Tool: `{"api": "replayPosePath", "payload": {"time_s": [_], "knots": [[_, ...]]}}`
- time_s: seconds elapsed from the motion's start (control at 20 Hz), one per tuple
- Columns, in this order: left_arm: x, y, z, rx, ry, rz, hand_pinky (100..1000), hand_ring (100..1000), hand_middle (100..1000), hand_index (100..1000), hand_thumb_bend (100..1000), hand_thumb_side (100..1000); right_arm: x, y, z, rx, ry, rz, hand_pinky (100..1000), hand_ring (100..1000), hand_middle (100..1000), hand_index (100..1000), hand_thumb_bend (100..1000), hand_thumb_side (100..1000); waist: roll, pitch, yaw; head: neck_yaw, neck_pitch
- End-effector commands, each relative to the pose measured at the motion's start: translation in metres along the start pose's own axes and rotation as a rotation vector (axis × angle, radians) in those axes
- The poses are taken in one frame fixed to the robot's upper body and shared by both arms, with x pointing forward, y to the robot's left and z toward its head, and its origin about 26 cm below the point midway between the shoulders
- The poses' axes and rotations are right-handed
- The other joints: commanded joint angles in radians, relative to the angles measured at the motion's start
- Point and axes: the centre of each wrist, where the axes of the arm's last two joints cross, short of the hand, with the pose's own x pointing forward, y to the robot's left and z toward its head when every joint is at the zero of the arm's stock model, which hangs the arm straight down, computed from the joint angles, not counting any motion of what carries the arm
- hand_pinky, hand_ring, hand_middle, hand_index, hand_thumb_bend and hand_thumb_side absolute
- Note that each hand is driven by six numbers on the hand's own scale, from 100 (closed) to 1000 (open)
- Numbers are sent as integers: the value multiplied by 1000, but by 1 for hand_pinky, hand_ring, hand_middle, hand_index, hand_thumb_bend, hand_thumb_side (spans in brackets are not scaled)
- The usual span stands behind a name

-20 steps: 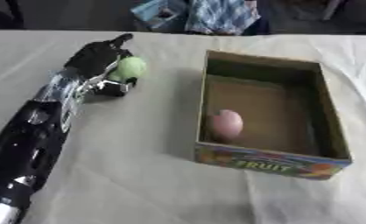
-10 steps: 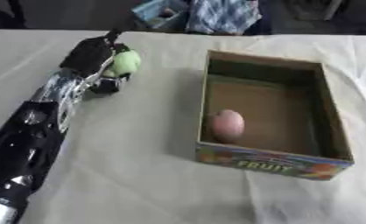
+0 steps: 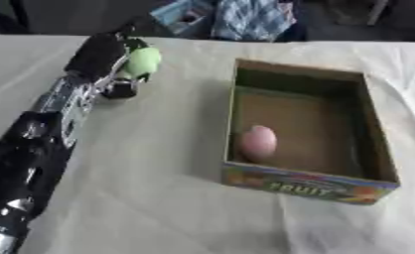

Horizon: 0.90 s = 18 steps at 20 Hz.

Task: Pick up objects on the table and place them in the box.

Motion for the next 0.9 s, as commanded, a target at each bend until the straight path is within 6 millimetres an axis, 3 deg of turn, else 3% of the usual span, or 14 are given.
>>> {"api": "replayPosePath", "payload": {"time_s": [0.05, 0.55, 0.9], "knots": [[4, 26, -12, 87, -49, -5, 555, 680, 1000, 300, 100, 182, 7, -4, -8, 14, -24, 5, 895, 810, 567, 923, 471, 1000, -4, -30, 0, 4, 5], [46, 54, -29, 172, -235, 48, 543, 662, 1000, 287, 100, 141, 8, -7, -9, 0, -34, -13, 894, 807, 571, 919, 469, 1000, -4, -52, 0, 12, 31], [77, 56, -41, 167, -325, 115, 525, 647, 1000, 282, 100, 199, 8, -7, -12, -6, -39, -34, 895, 806, 574, 917, 468, 1000, 0, -63, -9, 20, 37]]}}
